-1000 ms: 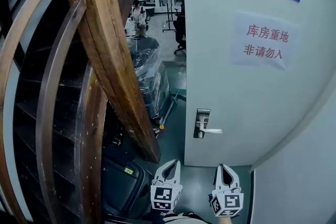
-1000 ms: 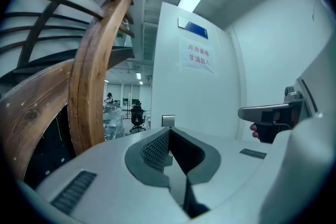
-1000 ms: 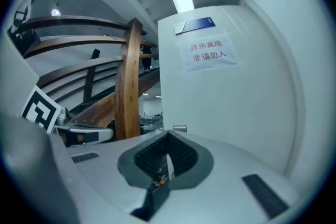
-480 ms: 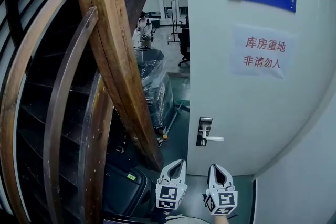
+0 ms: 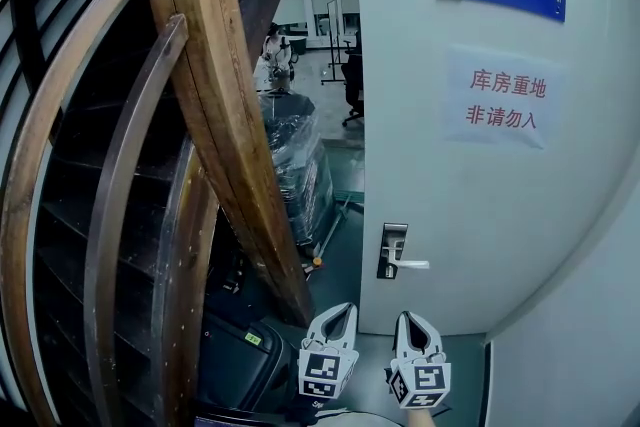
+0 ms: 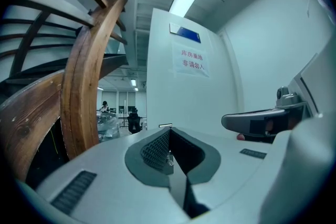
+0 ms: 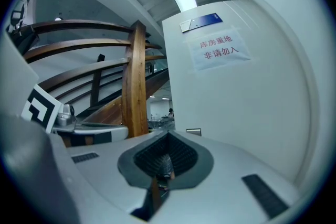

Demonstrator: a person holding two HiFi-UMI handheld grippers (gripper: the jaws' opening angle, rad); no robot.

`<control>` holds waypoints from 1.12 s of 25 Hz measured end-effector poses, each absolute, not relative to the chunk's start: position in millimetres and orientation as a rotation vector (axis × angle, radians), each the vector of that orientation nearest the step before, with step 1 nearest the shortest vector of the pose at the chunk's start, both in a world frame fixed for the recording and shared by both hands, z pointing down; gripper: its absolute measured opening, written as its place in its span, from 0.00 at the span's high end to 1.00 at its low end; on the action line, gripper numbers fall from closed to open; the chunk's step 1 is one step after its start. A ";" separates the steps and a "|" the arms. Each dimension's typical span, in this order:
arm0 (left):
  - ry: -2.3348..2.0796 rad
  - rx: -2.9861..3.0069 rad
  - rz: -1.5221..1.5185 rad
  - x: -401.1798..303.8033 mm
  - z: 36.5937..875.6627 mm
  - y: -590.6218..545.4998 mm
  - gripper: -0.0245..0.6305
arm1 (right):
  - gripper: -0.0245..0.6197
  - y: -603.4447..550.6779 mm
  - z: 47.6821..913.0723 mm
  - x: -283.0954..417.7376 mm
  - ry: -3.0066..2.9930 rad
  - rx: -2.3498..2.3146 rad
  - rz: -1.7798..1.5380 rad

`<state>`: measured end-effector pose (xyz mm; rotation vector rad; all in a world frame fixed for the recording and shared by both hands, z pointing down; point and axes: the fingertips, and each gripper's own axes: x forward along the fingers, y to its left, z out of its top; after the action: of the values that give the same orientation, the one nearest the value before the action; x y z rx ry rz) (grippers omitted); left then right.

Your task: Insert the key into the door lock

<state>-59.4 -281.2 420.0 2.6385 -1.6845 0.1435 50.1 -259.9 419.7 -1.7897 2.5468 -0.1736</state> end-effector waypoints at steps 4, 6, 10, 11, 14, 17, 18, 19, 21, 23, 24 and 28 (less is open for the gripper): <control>-1.679 2.633 0.150 -58.7 422.6 -283.2 0.96 | 0.95 -262.6 421.8 52.9 2.551 -1.810 -0.174; -1.674 2.633 0.154 -58.0 423.8 -284.3 0.96 | 0.95 -264.1 422.5 53.2 2.556 -1.811 -0.177; -1.667 2.630 0.154 -58.9 424.8 -286.3 0.96 | 0.95 -265.6 424.3 51.2 2.572 -1.811 -0.179; -1.667 2.630 0.153 -59.2 424.6 -286.8 0.96 | 0.95 -266.0 424.7 51.2 2.575 -1.812 -0.178; -1.673 2.626 0.154 -60.7 424.8 -288.4 0.96 | 0.95 -266.9 424.3 52.4 2.577 -1.818 -0.169; -1.675 2.623 0.152 -61.6 424.5 -288.8 0.96 | 0.95 -267.8 424.2 54.7 2.576 -1.830 -0.164; -1.674 2.623 0.151 -61.4 424.5 -288.9 0.96 | 0.95 -268.2 424.5 55.5 2.574 -1.832 -0.167; -1.672 2.623 0.150 -61.0 424.6 -288.9 0.96 | 0.95 -268.4 424.8 56.1 2.573 -1.834 -0.168; -1.667 2.624 0.151 -59.8 425.2 -288.9 0.96 | 0.95 -268.4 425.0 56.9 2.571 -1.837 -0.166; -1.660 2.622 0.150 -58.5 426.0 -288.7 0.96 | 0.95 -267.6 424.8 56.9 2.574 -1.839 -0.156; -1.658 2.623 0.151 -57.7 426.3 -288.5 0.96 | 0.95 -267.1 424.9 57.1 2.577 -1.841 -0.150; -1.650 2.630 0.155 -54.3 426.9 -287.6 0.96 | 0.95 -265.9 426.4 60.4 2.575 -1.854 -0.149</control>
<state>-54.3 -287.6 426.9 2.6301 -1.6503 0.1547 60.4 -265.9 426.4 -1.8541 2.5753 -0.1487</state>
